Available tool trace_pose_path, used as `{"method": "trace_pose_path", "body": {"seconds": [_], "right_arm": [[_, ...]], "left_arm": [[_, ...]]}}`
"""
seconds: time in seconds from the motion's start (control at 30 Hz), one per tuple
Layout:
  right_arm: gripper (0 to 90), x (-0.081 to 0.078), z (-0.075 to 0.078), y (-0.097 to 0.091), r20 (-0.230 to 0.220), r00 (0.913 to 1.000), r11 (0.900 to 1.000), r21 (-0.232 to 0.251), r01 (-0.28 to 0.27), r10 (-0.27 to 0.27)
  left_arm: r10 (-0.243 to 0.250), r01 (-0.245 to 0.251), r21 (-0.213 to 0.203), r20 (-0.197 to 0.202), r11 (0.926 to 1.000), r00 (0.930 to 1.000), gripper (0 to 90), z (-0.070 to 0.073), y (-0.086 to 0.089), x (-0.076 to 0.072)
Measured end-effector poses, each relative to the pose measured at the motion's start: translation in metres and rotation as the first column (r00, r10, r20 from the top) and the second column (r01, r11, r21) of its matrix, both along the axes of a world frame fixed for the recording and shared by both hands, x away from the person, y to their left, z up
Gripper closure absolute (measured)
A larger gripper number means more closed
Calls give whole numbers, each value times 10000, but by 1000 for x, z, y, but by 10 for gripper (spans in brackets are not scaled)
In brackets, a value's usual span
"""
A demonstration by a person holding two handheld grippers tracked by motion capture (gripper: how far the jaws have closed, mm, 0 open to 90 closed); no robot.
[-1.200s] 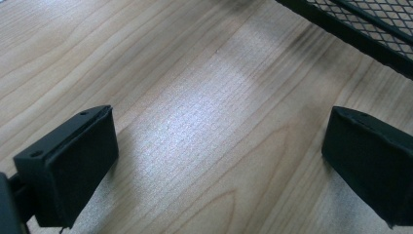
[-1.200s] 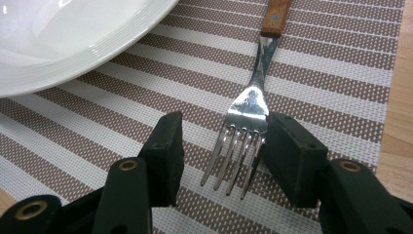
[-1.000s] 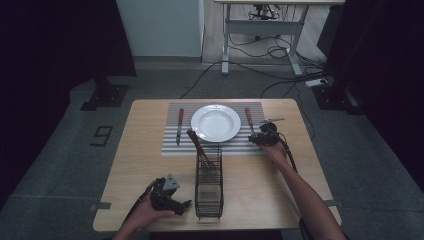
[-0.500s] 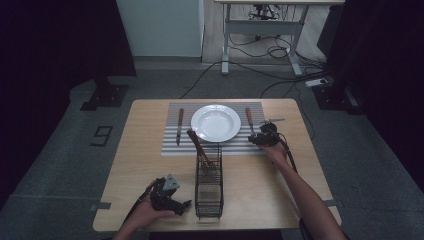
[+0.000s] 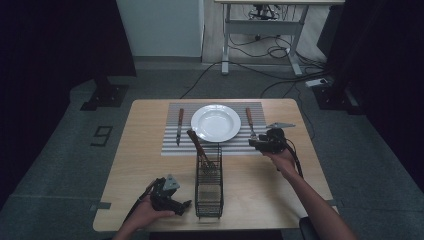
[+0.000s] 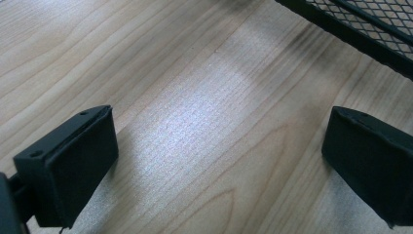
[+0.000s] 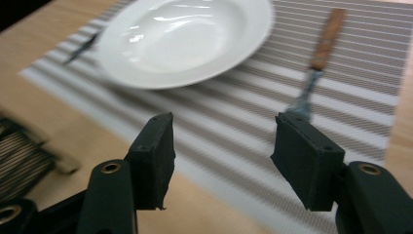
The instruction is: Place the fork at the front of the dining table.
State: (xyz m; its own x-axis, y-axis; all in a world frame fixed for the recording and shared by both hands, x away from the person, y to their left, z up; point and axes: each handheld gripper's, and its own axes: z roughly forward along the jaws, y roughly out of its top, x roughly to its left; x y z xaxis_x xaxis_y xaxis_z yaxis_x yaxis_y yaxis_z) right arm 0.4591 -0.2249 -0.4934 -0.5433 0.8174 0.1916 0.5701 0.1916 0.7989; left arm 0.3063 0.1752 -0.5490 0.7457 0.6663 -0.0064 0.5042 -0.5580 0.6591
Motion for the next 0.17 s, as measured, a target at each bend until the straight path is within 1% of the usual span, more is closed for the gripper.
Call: {"method": "trace_pose_path", "body": {"seconds": [0.03,0.07,0.1,0.13,0.17], "right_arm": [[383,-16,2,3,63,9989,9989,100,-461,460],[376,-21,2,5,148,9979,9980,55,-625,624],[376,-21,2,5,148,9979,9980,55,-625,624],[368,-30,2,8,313,9955,9960,-81,-888,890],[361,-34,2,10,335,9942,9947,-117,-1019,1023]], "left_arm": [[0,0,1,0,10000,10000,0,0,0,0],[0,0,1,0,10000,10000,0,0,0,0],[-1,1,3,0,10000,10000,0,0,0,0],[1,-1,2,1,10000,10000,0,0,0,0],[2,-2,-1,-2,10000,10000,0,0,0,0]]}}
